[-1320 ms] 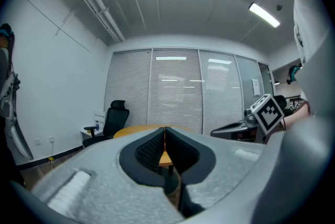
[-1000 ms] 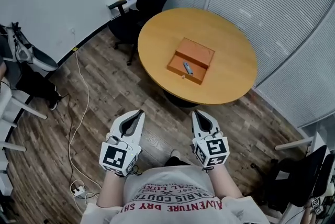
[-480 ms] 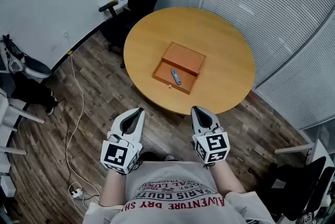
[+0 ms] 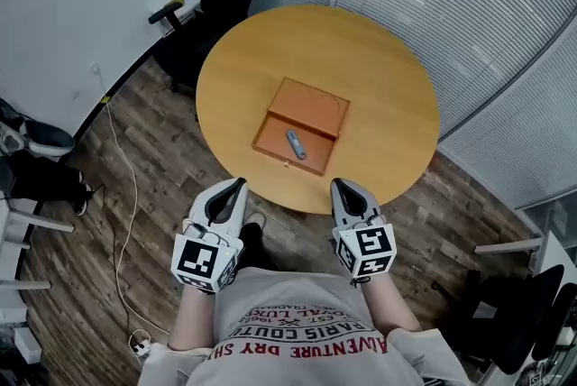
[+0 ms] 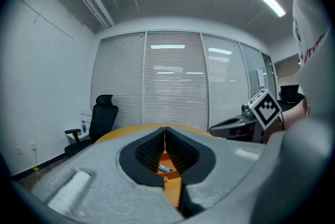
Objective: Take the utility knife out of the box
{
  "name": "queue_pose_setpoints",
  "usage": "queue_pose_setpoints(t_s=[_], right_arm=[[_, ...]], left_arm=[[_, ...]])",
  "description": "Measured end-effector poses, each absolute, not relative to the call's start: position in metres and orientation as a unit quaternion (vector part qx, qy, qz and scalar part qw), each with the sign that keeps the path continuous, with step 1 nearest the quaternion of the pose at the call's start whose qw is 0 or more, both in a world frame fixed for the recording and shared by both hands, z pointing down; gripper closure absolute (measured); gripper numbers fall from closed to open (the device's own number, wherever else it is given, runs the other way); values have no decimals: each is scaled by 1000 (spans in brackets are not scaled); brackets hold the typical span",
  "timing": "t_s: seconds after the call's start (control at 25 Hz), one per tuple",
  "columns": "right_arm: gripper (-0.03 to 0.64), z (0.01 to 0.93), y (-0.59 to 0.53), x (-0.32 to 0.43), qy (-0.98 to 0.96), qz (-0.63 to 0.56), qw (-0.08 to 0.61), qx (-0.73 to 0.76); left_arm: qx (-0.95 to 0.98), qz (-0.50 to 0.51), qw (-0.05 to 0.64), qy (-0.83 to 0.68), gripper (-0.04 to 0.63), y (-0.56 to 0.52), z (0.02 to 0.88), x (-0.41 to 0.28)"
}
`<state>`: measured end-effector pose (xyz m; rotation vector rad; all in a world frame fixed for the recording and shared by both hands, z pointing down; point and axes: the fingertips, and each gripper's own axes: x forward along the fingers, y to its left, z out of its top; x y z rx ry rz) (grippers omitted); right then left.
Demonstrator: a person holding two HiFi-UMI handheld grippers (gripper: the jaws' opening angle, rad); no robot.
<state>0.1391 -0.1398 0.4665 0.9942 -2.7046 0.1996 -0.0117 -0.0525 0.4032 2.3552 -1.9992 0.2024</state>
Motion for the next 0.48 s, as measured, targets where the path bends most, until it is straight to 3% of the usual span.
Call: queue_pose_setpoints(t_s=[0.48], right_arm=[[607,455,-239,84,-887,81,131,436]], left_arm=[[819,78,14,-568,584,-182,393,-88]])
